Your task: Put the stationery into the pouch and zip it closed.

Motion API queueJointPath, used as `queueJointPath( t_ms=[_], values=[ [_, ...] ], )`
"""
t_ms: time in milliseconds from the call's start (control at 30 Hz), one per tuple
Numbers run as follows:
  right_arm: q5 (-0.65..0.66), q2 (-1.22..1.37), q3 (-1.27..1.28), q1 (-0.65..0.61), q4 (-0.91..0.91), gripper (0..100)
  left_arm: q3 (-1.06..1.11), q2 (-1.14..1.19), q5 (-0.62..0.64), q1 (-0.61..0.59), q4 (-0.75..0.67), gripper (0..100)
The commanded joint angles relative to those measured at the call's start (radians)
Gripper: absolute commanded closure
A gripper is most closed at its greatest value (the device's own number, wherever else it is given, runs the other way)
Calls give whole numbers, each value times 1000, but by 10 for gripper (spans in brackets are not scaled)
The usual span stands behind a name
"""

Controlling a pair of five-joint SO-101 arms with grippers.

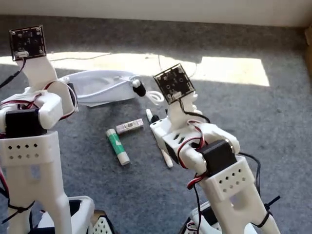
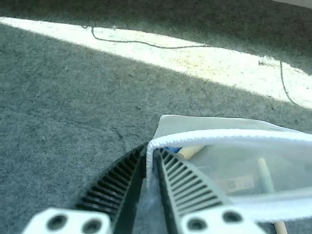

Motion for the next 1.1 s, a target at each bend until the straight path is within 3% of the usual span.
queueJointPath(
  t_ms=[0,267,433,1067],
  values=[
    [-8,-2,82,36,-147,879,-61,5,2,-41,43,993],
    [-8,5,217,59,-305,879,-107,5,2,-122,72,993],
    [-9,189,206,59,-309,879,-110,5,2,-128,74,993],
    [-58,923,-297,59,-318,875,-136,5,-5,-170,120,993]
  ],
)
